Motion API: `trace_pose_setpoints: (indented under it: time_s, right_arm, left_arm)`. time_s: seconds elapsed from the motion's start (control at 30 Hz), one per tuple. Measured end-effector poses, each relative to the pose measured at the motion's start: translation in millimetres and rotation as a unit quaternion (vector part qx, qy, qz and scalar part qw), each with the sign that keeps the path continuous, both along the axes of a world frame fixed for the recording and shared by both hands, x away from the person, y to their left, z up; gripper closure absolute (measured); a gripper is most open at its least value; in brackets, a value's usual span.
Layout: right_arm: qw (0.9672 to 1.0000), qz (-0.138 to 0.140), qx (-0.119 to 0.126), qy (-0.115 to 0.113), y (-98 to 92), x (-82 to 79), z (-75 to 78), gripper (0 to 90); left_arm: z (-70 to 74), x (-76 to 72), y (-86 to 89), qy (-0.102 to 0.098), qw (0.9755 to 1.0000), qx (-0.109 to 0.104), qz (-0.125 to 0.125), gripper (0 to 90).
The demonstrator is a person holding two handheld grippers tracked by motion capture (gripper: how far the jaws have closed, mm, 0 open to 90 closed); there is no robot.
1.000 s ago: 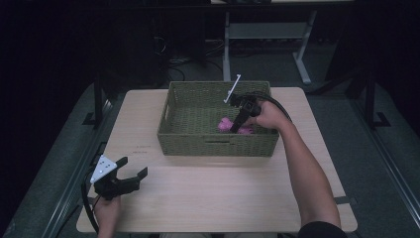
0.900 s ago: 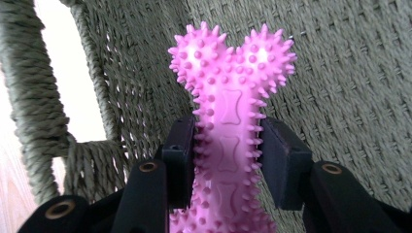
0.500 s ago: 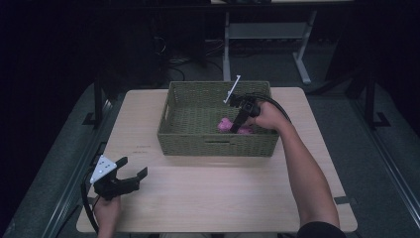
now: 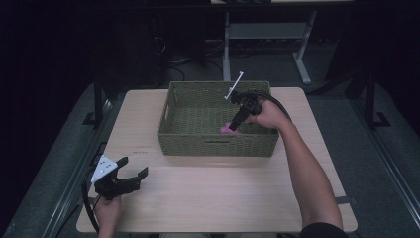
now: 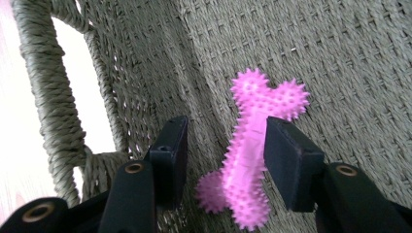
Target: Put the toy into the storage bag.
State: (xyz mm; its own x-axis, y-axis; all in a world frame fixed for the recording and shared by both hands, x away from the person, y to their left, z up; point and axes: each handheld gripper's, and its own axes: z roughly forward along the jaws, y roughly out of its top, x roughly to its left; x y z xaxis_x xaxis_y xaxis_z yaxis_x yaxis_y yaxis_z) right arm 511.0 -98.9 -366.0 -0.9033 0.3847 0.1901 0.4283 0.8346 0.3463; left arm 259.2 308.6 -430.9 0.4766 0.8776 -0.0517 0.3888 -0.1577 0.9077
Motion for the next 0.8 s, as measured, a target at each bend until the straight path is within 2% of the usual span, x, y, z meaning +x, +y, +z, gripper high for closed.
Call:
trace_pose_setpoints:
  time_s: [0.8]
  right_arm:
    - [0.9991,-0.005,0.032,-0.027,-7.5,-18.2,28.6,40.1]
  left_arm:
    - [0.2,-2.6,2.0,-0.001,1.0000,0.001,0.002,12.8]
